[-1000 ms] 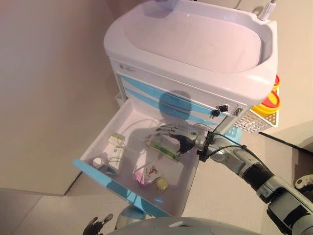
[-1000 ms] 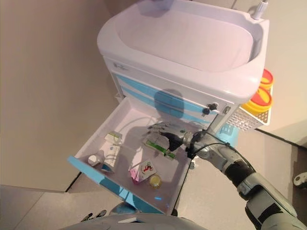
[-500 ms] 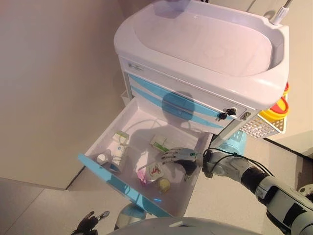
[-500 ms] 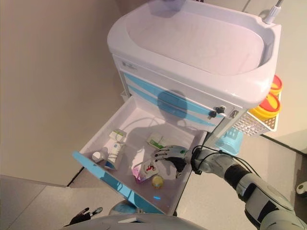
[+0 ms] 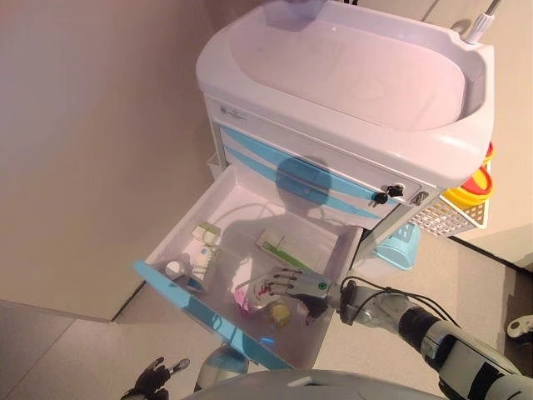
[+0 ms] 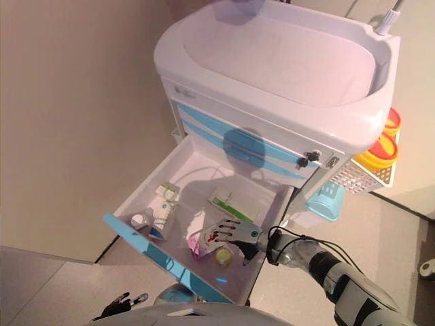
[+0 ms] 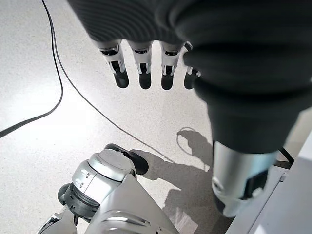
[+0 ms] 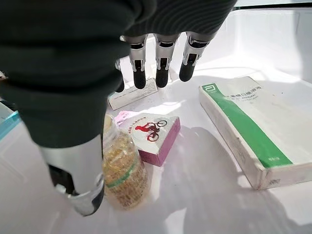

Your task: Open the drawer and pick up the medicine

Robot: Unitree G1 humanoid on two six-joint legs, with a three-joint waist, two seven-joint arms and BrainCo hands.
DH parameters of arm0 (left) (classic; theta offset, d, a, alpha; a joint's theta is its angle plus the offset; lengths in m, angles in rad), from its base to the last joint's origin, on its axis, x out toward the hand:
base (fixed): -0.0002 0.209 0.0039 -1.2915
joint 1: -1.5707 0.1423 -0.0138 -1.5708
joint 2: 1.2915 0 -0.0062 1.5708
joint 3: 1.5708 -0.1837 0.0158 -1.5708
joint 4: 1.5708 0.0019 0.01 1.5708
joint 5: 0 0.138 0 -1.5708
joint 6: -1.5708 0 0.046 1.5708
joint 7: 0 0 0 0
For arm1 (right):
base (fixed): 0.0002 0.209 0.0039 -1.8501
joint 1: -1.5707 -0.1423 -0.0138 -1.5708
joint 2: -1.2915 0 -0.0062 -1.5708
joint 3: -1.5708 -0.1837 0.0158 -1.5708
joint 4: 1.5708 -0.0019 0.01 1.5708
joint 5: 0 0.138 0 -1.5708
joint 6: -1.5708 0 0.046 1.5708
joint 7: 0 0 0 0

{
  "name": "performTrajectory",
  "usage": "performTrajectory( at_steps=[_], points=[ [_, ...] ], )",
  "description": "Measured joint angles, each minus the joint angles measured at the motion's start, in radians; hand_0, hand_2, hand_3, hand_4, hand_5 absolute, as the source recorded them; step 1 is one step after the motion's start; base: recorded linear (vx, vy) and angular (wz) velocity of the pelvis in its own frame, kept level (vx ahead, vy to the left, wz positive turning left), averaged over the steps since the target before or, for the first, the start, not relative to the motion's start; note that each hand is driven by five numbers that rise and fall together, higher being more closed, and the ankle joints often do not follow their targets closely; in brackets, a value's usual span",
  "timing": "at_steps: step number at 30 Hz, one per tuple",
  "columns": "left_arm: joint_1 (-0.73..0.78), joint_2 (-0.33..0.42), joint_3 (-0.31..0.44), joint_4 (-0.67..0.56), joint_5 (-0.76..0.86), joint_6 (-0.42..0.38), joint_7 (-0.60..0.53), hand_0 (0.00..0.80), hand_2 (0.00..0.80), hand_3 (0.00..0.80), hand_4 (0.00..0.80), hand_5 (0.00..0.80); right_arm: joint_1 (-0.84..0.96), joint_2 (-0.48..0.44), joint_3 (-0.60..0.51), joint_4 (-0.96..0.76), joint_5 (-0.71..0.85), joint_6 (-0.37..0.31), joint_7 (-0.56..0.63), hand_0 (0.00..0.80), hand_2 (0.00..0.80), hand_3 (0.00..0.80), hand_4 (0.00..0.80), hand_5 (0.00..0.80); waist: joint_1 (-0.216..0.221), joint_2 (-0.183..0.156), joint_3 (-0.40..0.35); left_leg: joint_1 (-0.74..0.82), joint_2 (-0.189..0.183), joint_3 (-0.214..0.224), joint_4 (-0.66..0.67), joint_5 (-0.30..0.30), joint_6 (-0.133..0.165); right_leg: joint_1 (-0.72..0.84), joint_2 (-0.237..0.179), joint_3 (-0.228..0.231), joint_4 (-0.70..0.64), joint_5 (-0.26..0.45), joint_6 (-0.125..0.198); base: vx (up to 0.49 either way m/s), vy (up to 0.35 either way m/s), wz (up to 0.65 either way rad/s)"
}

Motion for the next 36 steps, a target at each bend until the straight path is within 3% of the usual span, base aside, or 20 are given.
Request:
performTrajectory(
  at_steps=[8,23,31,36],
  points=[
    [0.0,-0.003,-0.001,0.002,0.021,-0.004,-0.015,0.0,0.0,0.0,0.0,0.0,0.011,0.012,0.005,0.069,-0.043,-0.015,-0.065,0.0,0.0,0.0,0.0,0.0,0.006,0.021,-0.013,-0.004,0.0,-0.01,0.0,0.006,-0.003,0.0,0.002,-0.012,0.0,0.0,0.0,0.013,-0.005,0.05],
    [0.001,-0.007,-0.031,0.002,0.037,-0.019,-0.015,0.0,0.0,0.0,0.0,0.0,0.046,0.055,0.005,0.114,-0.081,-0.017,-0.128,0.0,0.0,0.0,0.0,0.0,0.025,0.022,-0.015,-0.008,-0.002,-0.031,0.0,0.011,-0.004,0.0,0.002,-0.03,0.0,0.0,0.0,0.005,0.0,0.02],
    [0.012,-0.04,-0.077,-0.02,0.036,-0.017,0.014,0.0,0.0,0.0,0.0,0.0,0.049,0.103,0.013,0.116,-0.034,0.058,-0.128,0.0,0.0,0.0,0.0,0.0,0.027,0.023,-0.015,-0.008,-0.003,-0.038,0.0,0.015,-0.004,0.002,0.002,-0.036,0.0,-0.003,0.005,0.003,-0.001,0.02],
    [0.025,-0.046,-0.077,-0.018,0.036,-0.018,0.022,0.0,0.0,0.0,0.0,0.0,0.051,0.108,0.013,0.145,-0.037,0.066,-0.147,0.0,0.0,0.0,0.0,0.0,0.027,0.023,-0.015,-0.013,-0.004,-0.042,0.0,0.016,-0.004,0.0,0.002,-0.038,0.0,-0.003,0.005,0.0,0.0,0.0]
  ],
)
